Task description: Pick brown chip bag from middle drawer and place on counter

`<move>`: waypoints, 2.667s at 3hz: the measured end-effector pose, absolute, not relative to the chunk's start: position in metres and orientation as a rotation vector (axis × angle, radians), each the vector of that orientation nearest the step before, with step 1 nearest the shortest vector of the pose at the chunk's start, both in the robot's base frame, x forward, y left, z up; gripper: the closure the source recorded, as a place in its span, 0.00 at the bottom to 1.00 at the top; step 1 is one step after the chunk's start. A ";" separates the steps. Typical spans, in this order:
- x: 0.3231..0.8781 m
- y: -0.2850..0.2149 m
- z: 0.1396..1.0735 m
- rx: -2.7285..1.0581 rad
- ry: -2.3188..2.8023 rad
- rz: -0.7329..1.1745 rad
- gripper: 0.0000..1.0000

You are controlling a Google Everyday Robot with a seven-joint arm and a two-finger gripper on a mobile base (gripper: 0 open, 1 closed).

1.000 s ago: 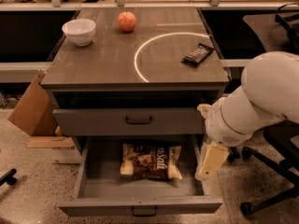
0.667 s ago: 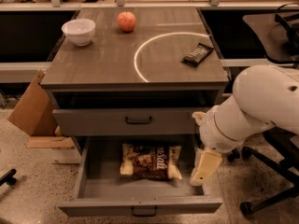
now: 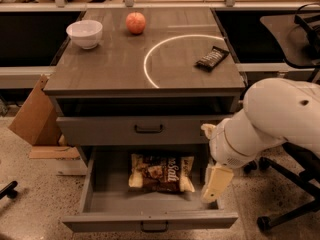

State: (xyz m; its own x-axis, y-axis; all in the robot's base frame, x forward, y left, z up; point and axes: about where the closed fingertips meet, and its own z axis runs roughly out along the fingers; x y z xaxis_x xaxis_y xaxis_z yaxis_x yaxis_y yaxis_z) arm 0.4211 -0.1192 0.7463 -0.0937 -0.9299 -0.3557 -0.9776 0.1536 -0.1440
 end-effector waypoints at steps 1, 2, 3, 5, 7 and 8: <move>0.416 -0.107 0.725 -1.847 2.030 0.205 0.00; 0.410 -0.098 0.703 -1.854 1.998 0.233 0.00; 0.412 -0.076 0.646 -1.870 1.993 0.332 0.00; 0.429 -0.068 0.623 -1.891 1.976 0.350 0.00; 0.458 -0.059 0.583 -1.880 1.985 0.375 0.00; 0.477 -0.052 0.549 -1.869 2.004 0.387 0.00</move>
Offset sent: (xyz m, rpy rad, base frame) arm -0.0186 0.0324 -0.0740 0.0805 -0.0100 0.0786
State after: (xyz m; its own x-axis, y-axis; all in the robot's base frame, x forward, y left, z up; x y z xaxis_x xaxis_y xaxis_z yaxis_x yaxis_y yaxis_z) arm 0.4773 -0.0516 0.5487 -0.0503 -0.8931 -0.4470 -0.9954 0.0816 -0.0510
